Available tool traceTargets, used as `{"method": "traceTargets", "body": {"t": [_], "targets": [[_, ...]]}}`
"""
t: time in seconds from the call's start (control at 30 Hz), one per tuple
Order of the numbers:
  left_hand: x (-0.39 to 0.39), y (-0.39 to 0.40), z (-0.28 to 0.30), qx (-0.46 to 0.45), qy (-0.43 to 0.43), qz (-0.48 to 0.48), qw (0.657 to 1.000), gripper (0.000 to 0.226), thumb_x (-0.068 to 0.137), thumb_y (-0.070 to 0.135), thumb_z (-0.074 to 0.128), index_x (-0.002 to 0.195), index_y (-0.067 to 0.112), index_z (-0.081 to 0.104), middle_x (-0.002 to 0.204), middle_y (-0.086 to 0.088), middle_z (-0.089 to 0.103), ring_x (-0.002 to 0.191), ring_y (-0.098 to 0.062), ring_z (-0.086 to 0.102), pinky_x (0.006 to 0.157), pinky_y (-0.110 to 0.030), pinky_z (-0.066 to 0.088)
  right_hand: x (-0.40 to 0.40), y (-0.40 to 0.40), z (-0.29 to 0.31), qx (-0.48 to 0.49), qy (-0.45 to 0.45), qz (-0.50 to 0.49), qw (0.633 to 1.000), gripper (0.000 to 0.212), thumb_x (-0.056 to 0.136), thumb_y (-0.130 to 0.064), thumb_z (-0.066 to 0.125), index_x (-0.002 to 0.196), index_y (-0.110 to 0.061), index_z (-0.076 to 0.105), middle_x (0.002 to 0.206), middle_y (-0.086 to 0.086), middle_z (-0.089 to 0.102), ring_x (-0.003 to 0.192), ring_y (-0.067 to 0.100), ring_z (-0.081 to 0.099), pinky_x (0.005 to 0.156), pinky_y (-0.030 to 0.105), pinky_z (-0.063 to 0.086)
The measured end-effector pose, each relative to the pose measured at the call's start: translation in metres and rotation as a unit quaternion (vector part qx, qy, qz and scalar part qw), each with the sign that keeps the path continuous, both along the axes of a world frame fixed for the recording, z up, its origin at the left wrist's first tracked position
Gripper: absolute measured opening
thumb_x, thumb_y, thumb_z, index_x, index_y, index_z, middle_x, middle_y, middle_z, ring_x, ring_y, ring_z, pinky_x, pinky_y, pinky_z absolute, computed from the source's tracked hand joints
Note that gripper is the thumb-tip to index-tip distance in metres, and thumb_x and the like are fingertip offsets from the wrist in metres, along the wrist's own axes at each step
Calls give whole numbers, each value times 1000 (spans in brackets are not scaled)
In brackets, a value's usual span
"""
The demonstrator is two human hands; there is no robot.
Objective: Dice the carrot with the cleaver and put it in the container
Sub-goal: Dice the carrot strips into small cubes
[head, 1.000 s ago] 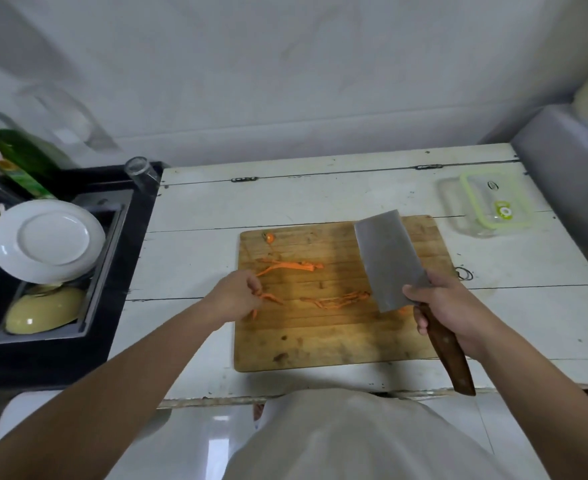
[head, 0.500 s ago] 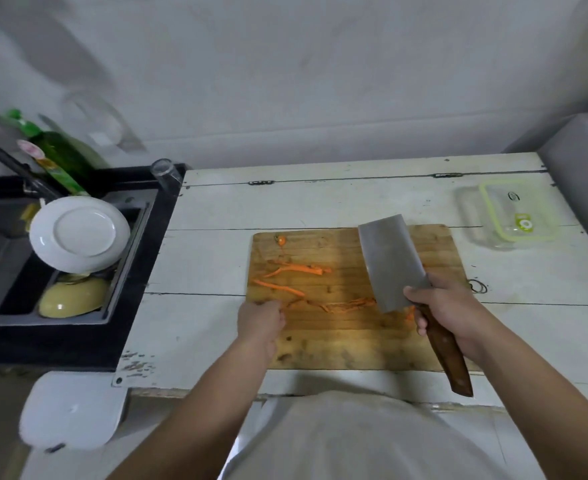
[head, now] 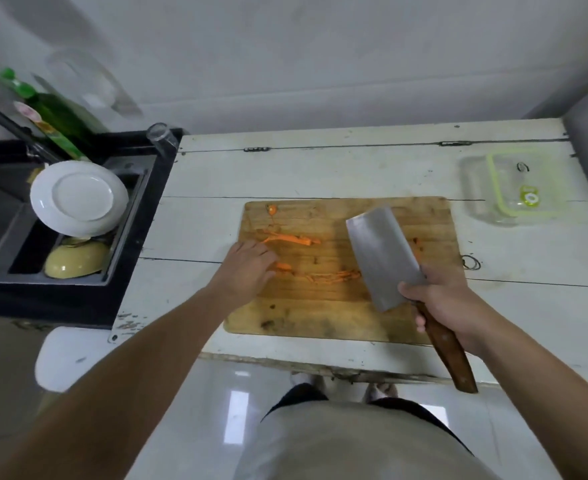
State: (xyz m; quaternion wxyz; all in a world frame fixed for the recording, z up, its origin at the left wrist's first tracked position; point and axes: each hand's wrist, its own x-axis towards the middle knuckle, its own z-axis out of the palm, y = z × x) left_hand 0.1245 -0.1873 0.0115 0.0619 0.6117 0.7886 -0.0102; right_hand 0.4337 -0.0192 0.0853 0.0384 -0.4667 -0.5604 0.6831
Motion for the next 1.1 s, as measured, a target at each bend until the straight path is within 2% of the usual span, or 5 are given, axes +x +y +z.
{"method": "traceTargets", "body": {"t": [0.17, 0.57, 0.7, 0.93, 1.1], "targets": [[-8, 24, -7, 119, 75, -58, 988, 8, 84, 10, 76, 87, 15, 71, 88, -5, 67, 92, -32, 62, 84, -41, 39, 2, -6, 4, 23, -7, -29, 999, 14, 100, -8, 57, 113, -12, 61, 54, -4, 58, 46, 23, 45, 48, 31, 41], [-31, 40, -18, 105, -46, -276, 954, 20, 91, 33, 73, 109, 23, 73, 112, 5, 65, 109, -20, 54, 98, -36, 35, 25, -43, 2, 79, -41, -134, 987, 22, 100, -8, 54, 116, -20, 62, 53, 14, 50, 47, 26, 46, 54, 34, 39], [-39, 42, -18, 124, 4, -213, 969, 10, 89, 24, 77, 99, 20, 74, 104, 0, 64, 101, -25, 57, 89, -40, 42, 19, -52, -2, 83, -38, -145, 985, 23, 99, -8, 55, 117, -21, 61, 52, 13, 51, 48, 26, 48, 57, 37, 39], [-47, 72, -9, 27, -79, -63, 995, 53, 89, 47, 73, 131, 18, 59, 135, -2, 55, 128, -26, 48, 107, -42, 39, -5, -48, -2, 69, -36, -121, 990, 16, 99, -11, 57, 113, -17, 63, 54, 18, 49, 46, 27, 47, 49, 30, 41], [-50, 62, -5, 9, -137, -112, 984, 25, 91, 33, 74, 112, 22, 66, 111, 5, 59, 106, -19, 55, 90, -36, 46, -15, -41, 1, 125, -91, -76, 985, 15, 96, -10, 53, 105, -20, 60, 49, 17, 55, 42, 29, 53, 49, 37, 45]]}}
